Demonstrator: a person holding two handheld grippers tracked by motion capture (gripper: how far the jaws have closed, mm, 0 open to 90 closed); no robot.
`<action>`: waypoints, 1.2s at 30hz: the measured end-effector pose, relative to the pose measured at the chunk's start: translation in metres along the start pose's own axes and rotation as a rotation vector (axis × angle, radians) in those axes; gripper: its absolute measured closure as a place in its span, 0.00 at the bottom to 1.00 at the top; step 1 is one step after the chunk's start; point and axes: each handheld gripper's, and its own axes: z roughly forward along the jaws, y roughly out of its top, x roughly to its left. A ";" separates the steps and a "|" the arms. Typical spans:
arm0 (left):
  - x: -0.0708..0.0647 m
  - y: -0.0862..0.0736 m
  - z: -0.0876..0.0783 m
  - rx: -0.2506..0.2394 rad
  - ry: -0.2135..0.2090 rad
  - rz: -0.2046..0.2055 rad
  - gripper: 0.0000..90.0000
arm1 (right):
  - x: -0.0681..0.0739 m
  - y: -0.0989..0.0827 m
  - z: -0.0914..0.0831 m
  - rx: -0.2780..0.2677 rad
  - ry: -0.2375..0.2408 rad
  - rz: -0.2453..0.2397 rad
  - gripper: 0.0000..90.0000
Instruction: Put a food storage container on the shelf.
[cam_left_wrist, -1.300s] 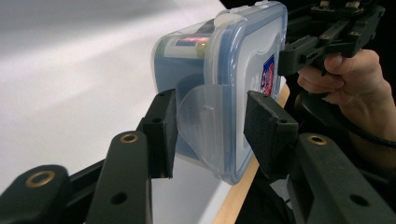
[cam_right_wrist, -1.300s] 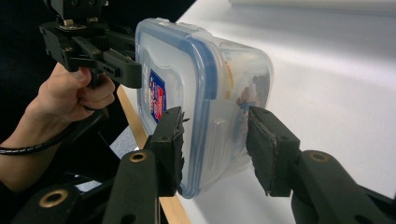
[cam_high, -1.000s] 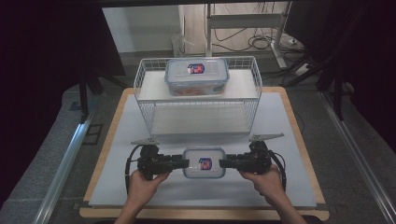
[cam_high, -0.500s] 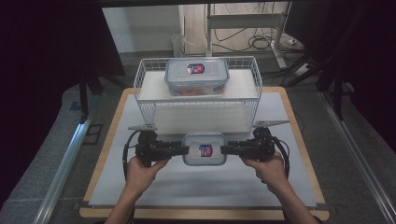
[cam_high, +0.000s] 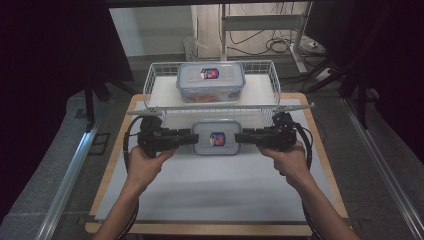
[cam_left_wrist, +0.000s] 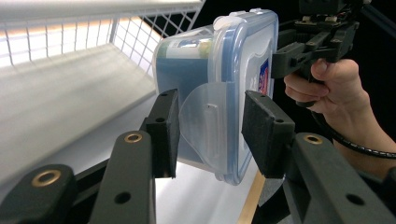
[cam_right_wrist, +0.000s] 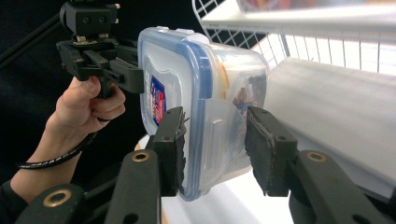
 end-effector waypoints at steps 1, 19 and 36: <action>0.000 0.003 -0.001 -0.003 0.001 0.001 0.64 | 0.000 0.003 0.000 -0.003 -0.001 0.000 0.65; 0.011 0.062 -0.014 -0.038 0.014 -0.004 0.64 | -0.002 0.061 0.001 -0.043 -0.004 -0.012 0.65; 0.022 0.107 -0.016 -0.064 0.024 -0.021 0.64 | -0.011 0.111 0.001 -0.066 -0.021 -0.002 0.65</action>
